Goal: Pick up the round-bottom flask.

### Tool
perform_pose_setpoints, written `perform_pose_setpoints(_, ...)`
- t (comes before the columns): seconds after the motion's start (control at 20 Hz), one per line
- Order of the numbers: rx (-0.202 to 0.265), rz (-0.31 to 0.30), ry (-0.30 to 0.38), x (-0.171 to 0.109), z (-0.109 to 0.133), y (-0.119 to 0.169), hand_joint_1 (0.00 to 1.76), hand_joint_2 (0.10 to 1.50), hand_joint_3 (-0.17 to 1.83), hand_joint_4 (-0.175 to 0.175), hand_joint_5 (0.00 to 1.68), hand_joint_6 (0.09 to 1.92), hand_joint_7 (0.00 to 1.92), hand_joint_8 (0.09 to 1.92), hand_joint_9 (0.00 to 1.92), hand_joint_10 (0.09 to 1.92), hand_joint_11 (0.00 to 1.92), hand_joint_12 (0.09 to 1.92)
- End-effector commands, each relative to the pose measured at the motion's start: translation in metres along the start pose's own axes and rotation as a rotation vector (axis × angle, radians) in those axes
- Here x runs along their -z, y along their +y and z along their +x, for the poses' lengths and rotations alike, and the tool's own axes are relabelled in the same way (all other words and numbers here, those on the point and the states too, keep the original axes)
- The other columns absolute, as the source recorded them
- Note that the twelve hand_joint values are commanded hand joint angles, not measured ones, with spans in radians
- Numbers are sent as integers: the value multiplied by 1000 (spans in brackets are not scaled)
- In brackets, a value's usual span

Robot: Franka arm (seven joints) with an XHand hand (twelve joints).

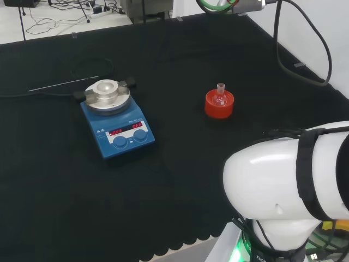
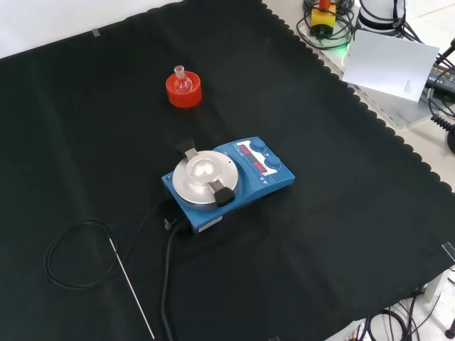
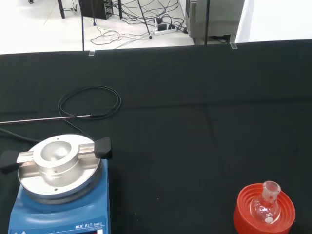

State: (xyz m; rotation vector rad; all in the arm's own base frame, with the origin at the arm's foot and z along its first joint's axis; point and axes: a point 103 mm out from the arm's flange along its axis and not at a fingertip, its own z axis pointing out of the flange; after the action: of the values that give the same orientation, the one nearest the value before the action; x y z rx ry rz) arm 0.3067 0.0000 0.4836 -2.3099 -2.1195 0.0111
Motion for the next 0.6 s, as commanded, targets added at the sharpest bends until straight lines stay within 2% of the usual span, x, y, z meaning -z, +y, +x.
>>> perform_pose_setpoints(0.05, -2, -10, -9, 0, -1, 0, 415, 1078, 641, -24, 395, 153, 405, 788, 494, 870, 266, 1397)
perform_pose_setpoints(0.1, -10, -12, 7, 0, -13, 1, 276, 1165, 521, -20, 398, 155, 259, 705, 357, 782, 131, 1400)
perform_pose_setpoints(0.2, -13, -10, 5, -1, -17, 2, 171, 1255, 380, -18, 401, 155, 151, 638, 258, 709, 29, 1404)
perform_pose_setpoints(0.45, -21, 2, -1, -5, -19, 6, 143, 1290, 319, -17, 403, 154, 123, 618, 232, 686, 1, 1406)
perform_pose_setpoints(0.6, -29, 14, -2, -19, -12, 14, 146, 1293, 310, -17, 405, 154, 123, 617, 232, 686, 0, 1406)
